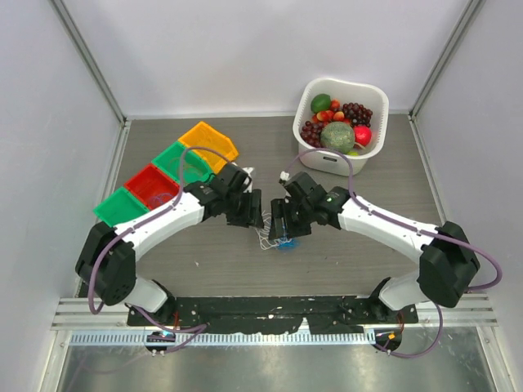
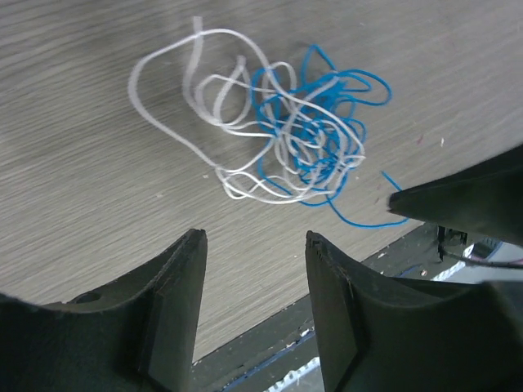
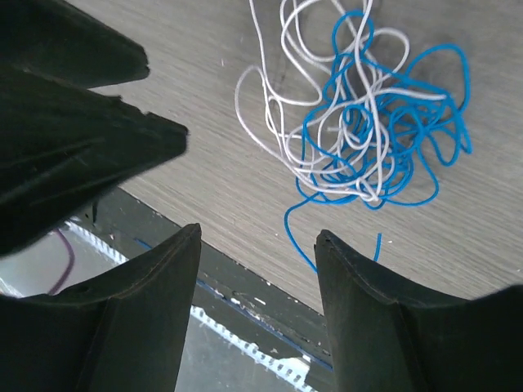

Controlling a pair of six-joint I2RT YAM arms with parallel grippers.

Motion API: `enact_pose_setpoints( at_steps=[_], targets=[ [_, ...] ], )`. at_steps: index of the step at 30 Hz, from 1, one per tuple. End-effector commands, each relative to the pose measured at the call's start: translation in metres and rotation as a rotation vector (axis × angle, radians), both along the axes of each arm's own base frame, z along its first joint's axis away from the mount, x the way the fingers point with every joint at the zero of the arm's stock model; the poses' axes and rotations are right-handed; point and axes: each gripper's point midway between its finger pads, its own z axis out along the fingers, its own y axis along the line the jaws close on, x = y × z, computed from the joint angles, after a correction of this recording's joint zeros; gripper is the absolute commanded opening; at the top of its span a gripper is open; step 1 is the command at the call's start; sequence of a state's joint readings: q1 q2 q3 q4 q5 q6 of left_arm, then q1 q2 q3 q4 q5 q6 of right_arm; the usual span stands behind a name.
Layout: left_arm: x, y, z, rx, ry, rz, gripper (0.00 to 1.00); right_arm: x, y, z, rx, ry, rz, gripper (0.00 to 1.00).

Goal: Untangle the cables

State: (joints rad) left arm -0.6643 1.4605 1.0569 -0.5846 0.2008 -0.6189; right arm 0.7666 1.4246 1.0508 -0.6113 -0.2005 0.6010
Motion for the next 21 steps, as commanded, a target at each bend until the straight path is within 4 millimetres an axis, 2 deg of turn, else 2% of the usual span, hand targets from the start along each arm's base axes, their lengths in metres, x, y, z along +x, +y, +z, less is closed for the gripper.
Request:
enact_pose_setpoints(
  at_steps=[1,4,6,9,11,17,21],
  targets=[
    [0.004,-0.039,0.012,-0.065,-0.146,-0.119,0.54,0.003,0.011,0.003,0.061,-0.053,-0.009,0.62],
    [0.007,-0.055,0.014,-0.12,-0.234,-0.185,0.52,0.0,0.003,0.002,0.054,-0.068,-0.028,0.59],
    [0.008,-0.06,0.012,-0.127,-0.286,-0.237,0.55,-0.001,-0.005,0.007,0.05,-0.082,-0.053,0.58],
    [-0.001,-0.07,0.004,-0.161,-0.295,-0.362,0.56,-0.008,-0.015,0.019,0.08,-0.104,-0.087,0.57],
    [-0.011,-0.076,-0.009,-0.178,-0.252,-0.444,0.57,-0.011,-0.023,0.026,0.106,-0.128,-0.118,0.56],
    [-0.022,-0.076,-0.036,-0.153,-0.207,-0.575,0.61,-0.013,-0.047,0.038,0.158,-0.177,-0.197,0.56],
    [-0.028,-0.07,-0.046,-0.116,-0.194,-0.623,0.59,-0.017,-0.051,0.035,0.163,-0.158,-0.21,0.55]
  ],
)
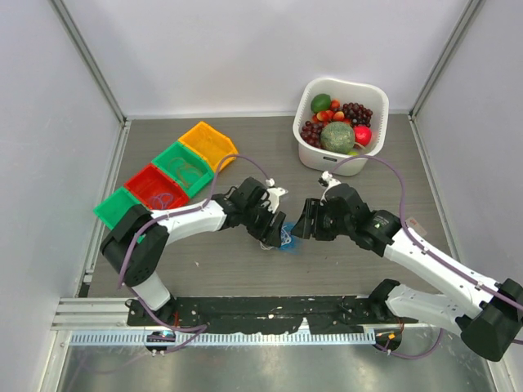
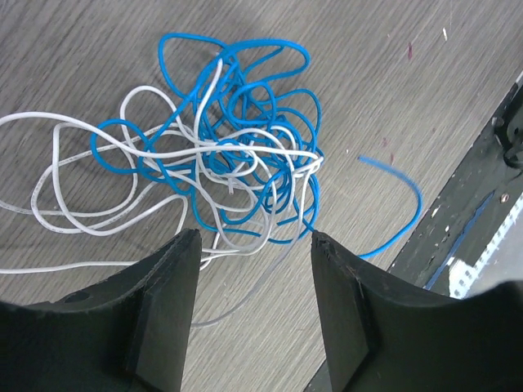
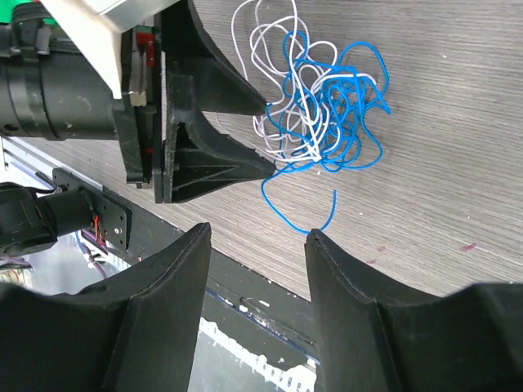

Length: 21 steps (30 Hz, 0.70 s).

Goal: Untangle the cables

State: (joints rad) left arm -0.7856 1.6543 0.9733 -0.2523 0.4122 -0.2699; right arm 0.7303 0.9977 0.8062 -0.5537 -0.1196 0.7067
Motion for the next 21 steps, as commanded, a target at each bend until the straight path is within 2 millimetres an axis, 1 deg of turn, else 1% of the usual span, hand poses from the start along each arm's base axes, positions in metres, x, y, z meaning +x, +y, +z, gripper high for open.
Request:
enact_pose_setpoints(
  at_steps=[1,4,6,7,9,11,13,16,17,18,19,21],
  targets=[
    [-0.003,-0.004,0.007,-0.022,-0.059,-0.111,0.59,0.002,-0.004,-0.002,0.002,0.004,-0.041,0.55],
    [-0.005,-0.001,0.013,-0.028,-0.076,-0.107,0.59,0.004,-0.004,-0.002,-0.007,0.0,-0.036,0.55],
    [-0.008,0.002,0.015,-0.021,-0.071,-0.106,0.56,0.005,-0.001,-0.002,-0.009,0.012,-0.03,0.55],
    [-0.008,0.003,0.017,-0.015,-0.069,-0.104,0.53,0.006,0.001,-0.002,-0.009,0.016,-0.027,0.54],
    [-0.011,0.006,0.015,-0.004,-0.054,-0.104,0.43,0.007,0.004,-0.004,-0.007,0.023,-0.016,0.54],
    [-0.013,0.008,0.015,0.002,-0.044,-0.098,0.24,0.008,0.007,-0.005,-0.008,0.026,-0.011,0.54],
    [-0.012,0.006,0.02,-0.006,-0.049,-0.094,0.15,0.011,0.01,-0.008,-0.01,0.027,-0.001,0.54],
    [-0.012,0.003,0.037,-0.033,-0.061,-0.093,0.02,0.016,0.013,-0.018,-0.037,0.046,0.005,0.55],
    [-0.01,0.001,0.046,-0.045,-0.069,-0.091,0.0,0.015,0.015,-0.019,-0.039,0.057,0.015,0.56],
    [-0.01,-0.001,0.055,-0.059,-0.073,-0.089,0.0,0.016,0.019,-0.025,-0.047,0.073,0.026,0.57],
    [-0.009,-0.002,0.064,-0.074,-0.079,-0.08,0.0,0.014,0.022,-0.025,-0.034,0.085,0.041,0.58],
    [-0.008,-0.003,0.088,-0.112,-0.102,-0.058,0.0,0.016,0.027,-0.032,-0.028,0.1,0.042,0.6]
  ],
)
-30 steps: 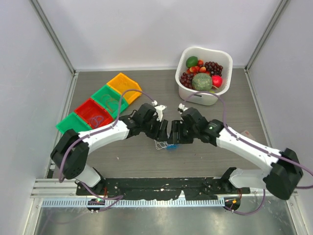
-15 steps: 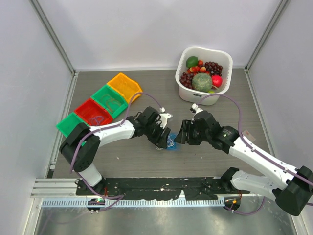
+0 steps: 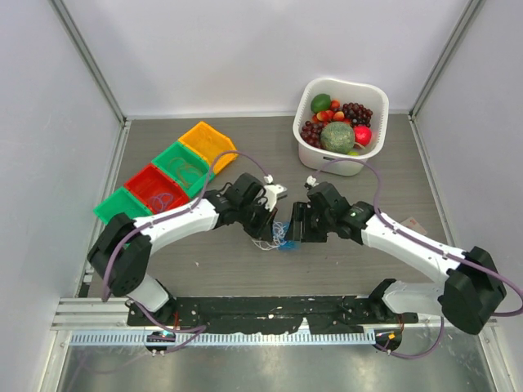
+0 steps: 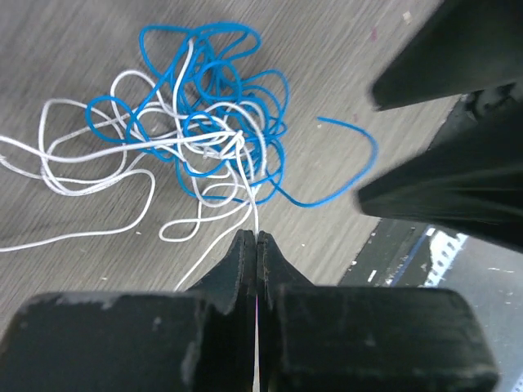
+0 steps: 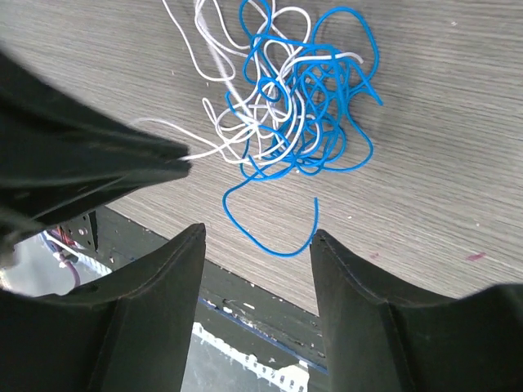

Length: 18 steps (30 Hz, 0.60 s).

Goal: Untangle the cables

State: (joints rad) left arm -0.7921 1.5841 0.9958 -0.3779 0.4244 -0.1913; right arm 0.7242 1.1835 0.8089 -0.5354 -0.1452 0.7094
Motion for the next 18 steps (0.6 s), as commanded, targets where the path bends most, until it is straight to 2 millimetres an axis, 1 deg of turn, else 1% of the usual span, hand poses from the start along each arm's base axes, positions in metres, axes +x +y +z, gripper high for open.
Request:
enact_pose_setpoints(
  at_steps=[1,3,5,7,8,9,10,11,12,13,15,17,18],
  targets=[
    [0.005,-0.014,0.08,-0.153,-0.079,0.028,0.0,0.015,0.02,0.01,0.064,-0.038,0.024,0.61],
    [0.004,-0.015,0.106,-0.206,-0.093,0.061,0.0,0.021,0.024,0.008,0.07,-0.056,0.016,0.61],
    [-0.002,-0.017,0.131,-0.276,-0.086,0.077,0.0,0.029,0.029,0.005,0.08,-0.067,0.006,0.62],
    [-0.008,-0.019,0.153,-0.343,-0.069,0.096,0.0,0.036,0.033,-0.005,0.075,-0.06,-0.023,0.61],
    [-0.011,-0.019,0.164,-0.374,-0.058,0.104,0.0,0.039,0.032,-0.016,0.06,-0.032,-0.055,0.6],
    [-0.014,-0.019,0.175,-0.405,-0.049,0.116,0.0,0.045,0.034,-0.018,0.065,-0.039,-0.074,0.6],
    [-0.016,-0.019,0.188,-0.439,-0.056,0.127,0.0,0.045,0.034,-0.028,0.067,-0.008,-0.101,0.59],
    [-0.017,-0.018,0.2,-0.472,-0.063,0.141,0.0,0.05,0.04,-0.026,0.102,-0.022,-0.106,0.58],
    [-0.017,-0.016,0.212,-0.5,-0.074,0.158,0.0,0.051,0.041,-0.034,0.102,-0.002,-0.125,0.56],
    [-0.019,-0.013,0.227,-0.536,-0.09,0.169,0.0,0.057,0.044,-0.034,0.116,-0.017,-0.141,0.55],
    [-0.02,-0.006,0.261,-0.61,-0.152,0.194,0.0,0.062,0.044,-0.047,0.094,-0.002,-0.159,0.52],
    [-0.018,0.005,0.292,-0.671,-0.239,0.232,0.0,0.061,0.045,-0.061,0.061,0.036,-0.154,0.48],
    [-0.016,0.012,0.311,-0.702,-0.29,0.257,0.0,0.057,0.046,-0.073,0.041,0.077,-0.144,0.42]
  ],
)
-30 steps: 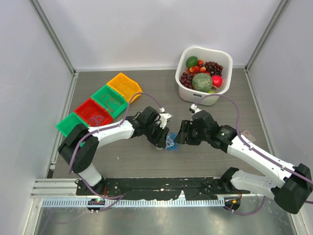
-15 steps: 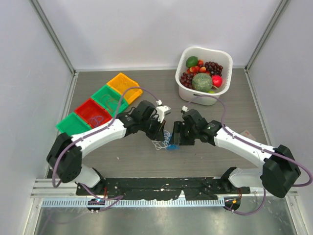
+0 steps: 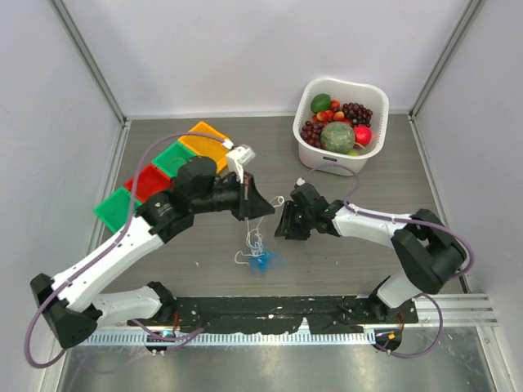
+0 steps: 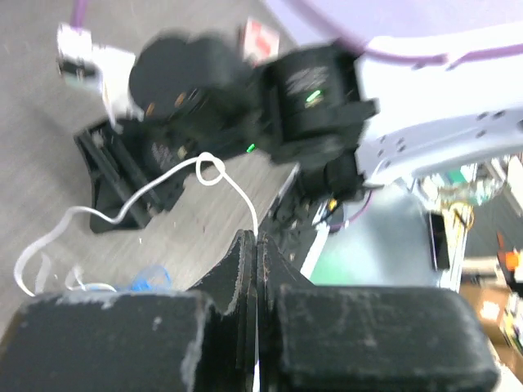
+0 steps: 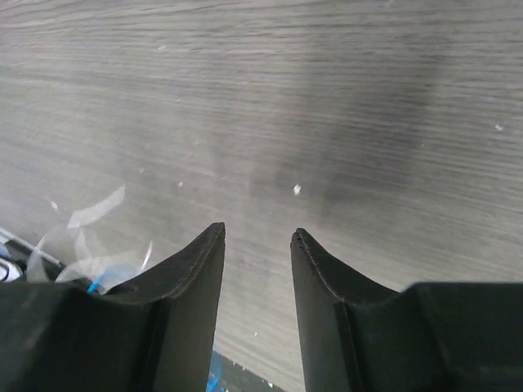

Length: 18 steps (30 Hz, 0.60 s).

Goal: Untangle the cables

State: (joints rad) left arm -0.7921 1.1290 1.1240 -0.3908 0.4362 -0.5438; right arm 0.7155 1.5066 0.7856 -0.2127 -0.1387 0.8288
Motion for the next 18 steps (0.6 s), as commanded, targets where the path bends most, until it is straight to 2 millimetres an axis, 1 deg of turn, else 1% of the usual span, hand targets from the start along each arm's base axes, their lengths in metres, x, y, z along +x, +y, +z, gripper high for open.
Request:
enact_pose_setpoints(
  at_steps=[1,3,4,6,7,8,9,10,11,12,13,14,15,16,17,18],
  targets=[
    [0.005,0.018,0.113,-0.229,-0.207,0.121,0.0,0.012,0.009,-0.017,-0.002,0.032,-0.036,0.38],
    [0.006,0.023,0.14,-0.261,-0.254,0.147,0.0,0.008,0.002,-0.027,-0.038,0.058,-0.048,0.34],
    [0.005,0.025,0.155,-0.279,-0.274,0.148,0.0,0.008,-0.006,-0.032,-0.075,0.057,-0.066,0.33],
    [0.006,0.025,0.173,-0.286,-0.296,0.152,0.0,0.009,-0.016,-0.029,-0.113,0.035,-0.06,0.33],
    [0.009,0.026,0.18,-0.286,-0.304,0.168,0.0,0.014,-0.016,-0.018,-0.105,-0.002,-0.038,0.34],
    [0.014,0.027,0.183,-0.281,-0.308,0.193,0.0,0.013,-0.017,-0.013,-0.108,-0.018,0.01,0.36],
    [0.02,0.029,0.186,-0.275,-0.308,0.224,0.0,0.017,-0.014,0.003,-0.081,-0.059,0.038,0.41],
    [0.029,0.031,0.185,-0.259,-0.302,0.27,0.0,0.012,-0.01,0.013,-0.062,-0.077,0.107,0.43],
    [0.036,0.03,0.182,-0.244,-0.284,0.3,0.0,0.012,-0.008,0.029,-0.036,-0.116,0.138,0.48],
    [0.043,0.03,0.18,-0.227,-0.276,0.331,0.0,0.009,-0.01,0.036,-0.033,-0.134,0.163,0.5],
    [0.051,0.03,0.176,-0.209,-0.255,0.366,0.0,0.008,-0.015,0.051,-0.025,-0.18,0.156,0.55],
    [0.058,0.028,0.169,-0.186,-0.225,0.395,0.0,0.007,-0.017,0.067,-0.005,-0.221,0.146,0.58],
    [0.065,0.03,0.167,-0.177,-0.197,0.438,0.0,0.006,-0.021,0.072,0.005,-0.237,0.134,0.63],
    [0.074,0.033,0.157,-0.151,-0.159,0.491,0.0,0.004,-0.022,0.087,0.037,-0.273,0.126,0.65],
    [0.086,0.038,0.147,-0.139,-0.095,0.564,0.0,0.001,-0.023,0.092,0.057,-0.281,0.128,0.66],
    [0.092,0.036,0.129,-0.158,0.034,0.603,0.0,-0.002,-0.023,0.101,0.086,-0.3,0.124,0.67]
  ],
)
